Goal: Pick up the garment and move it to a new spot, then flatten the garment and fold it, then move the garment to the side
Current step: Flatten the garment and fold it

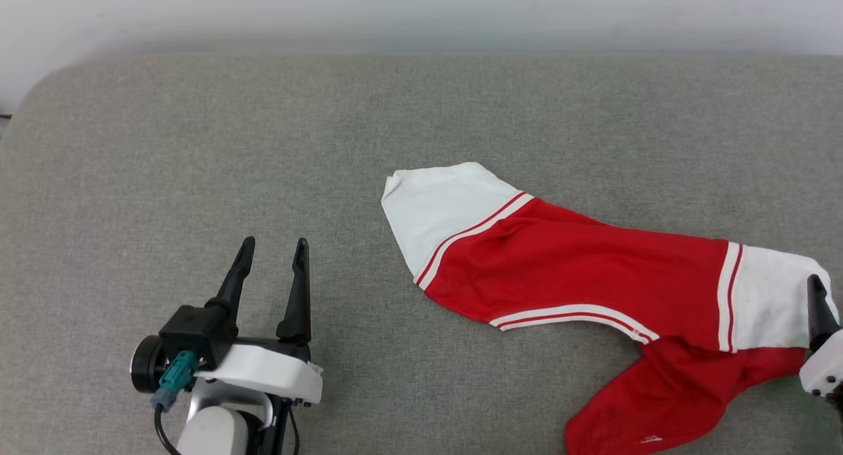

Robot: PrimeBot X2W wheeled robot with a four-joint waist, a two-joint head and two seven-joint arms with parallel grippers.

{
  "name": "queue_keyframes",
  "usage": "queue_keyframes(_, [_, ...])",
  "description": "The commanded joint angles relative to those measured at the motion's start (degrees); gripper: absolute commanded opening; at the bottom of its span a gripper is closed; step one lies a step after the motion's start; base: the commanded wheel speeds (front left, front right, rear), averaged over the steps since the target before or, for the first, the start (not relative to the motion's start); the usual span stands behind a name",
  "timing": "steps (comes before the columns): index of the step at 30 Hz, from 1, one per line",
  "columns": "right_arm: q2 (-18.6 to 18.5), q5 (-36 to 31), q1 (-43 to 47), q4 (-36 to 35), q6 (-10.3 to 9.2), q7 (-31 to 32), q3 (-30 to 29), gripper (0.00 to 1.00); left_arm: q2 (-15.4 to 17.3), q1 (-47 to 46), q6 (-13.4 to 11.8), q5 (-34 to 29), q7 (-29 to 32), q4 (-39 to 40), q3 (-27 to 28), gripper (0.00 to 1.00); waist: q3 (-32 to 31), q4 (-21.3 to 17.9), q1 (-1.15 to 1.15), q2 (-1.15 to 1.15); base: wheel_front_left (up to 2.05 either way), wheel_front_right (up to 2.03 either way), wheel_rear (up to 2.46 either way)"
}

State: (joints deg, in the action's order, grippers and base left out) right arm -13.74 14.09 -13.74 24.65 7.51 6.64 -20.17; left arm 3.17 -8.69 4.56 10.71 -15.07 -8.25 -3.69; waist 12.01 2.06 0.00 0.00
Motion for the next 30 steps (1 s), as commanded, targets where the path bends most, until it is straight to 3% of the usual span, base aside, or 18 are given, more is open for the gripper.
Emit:
queue_keyframes(1, [0.98, -0.88, 1.12, -0.49, -0.04, -3.04, -0.15, 1.0, -0.05, 0.7, 0.24, -0.36, -0.14, -0.16, 0.05, 1.0, -1.16, -0.52, 0.0, 0.0, 0.0, 0.0, 0.0])
queue_keyframes(6, [3.8, -2.97, 4.13, -4.32, -0.04, -11.57, 0.92, 1.0, -0.06, 2.27, 0.23, -0.3, -0.14, -0.75, 0.41, 1.0, -3.88, -1.42, 0.0, 0.0, 0.0, 0.0, 0.0])
queue_keyframes(11, [6.86, -4.39, 8.19, -10.23, -0.05, -15.05, 3.96, 1.0, -0.02, 3.92, 0.49, -0.51, -0.14, -1.44, 0.68, 1.0, -6.37, -2.01, 0.0, 0.0, 0.0, 0.0, 0.0])
queue_keyframes(17, [9.58, -5.09, 13.92, -18.04, -0.04, -14.82, 7.69, 1.0, 0.14, 5.82, 0.23, -0.68, -0.14, -2.26, 0.63, 1.0, -8.74, -2.39, 0.0, 0.0, 0.0, 0.0, 0.0])
queue_keyframes(30, [10.9, -5.61, 22.62, -32.14, -0.04, -11.06, 12.96, 1.0, 0.74, 7.25, -0.07, -0.4, -0.05, -3.84, 0.02, 1.0, -10.64, -2.81, 0.0, 0.0, 0.0, 0.0, 0.0])
